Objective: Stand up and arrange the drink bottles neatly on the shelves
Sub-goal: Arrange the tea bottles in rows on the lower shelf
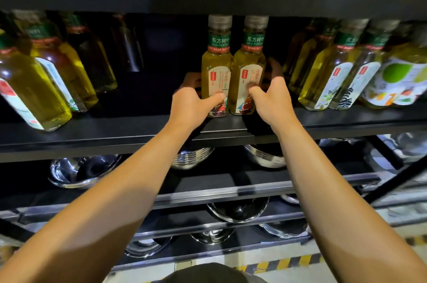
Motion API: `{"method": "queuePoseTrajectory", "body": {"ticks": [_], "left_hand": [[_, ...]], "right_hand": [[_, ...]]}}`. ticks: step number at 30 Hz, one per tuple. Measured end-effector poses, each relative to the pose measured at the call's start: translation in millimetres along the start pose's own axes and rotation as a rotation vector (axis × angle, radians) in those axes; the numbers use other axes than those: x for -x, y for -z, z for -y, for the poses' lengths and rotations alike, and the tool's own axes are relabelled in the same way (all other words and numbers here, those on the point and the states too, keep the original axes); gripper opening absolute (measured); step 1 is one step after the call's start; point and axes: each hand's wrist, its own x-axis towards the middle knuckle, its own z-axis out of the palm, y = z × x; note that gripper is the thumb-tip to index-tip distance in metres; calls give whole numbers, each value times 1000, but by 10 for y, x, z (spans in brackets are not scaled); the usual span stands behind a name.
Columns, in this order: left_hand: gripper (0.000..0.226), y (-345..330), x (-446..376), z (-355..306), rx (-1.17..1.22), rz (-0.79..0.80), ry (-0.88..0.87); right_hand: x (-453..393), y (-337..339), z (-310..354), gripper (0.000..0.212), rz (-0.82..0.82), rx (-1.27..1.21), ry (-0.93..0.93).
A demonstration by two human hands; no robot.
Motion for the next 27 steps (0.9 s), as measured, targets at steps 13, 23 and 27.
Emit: {"method": "queuePoseTrajectory", "body": {"ticks": [13, 23, 27], "left_hand": [[65, -741, -555, -351, 99, -28, -30], [61, -925, -803, -336, 99, -33, -108], [60, -1028, -895, -342, 99, -42, -115]], "right_hand": [[-688, 122, -320, 52, -236, 231, 27], [-771, 81, -448, 68, -202, 144, 38], [-767, 91, -508, 78, -181, 227, 45]]}}
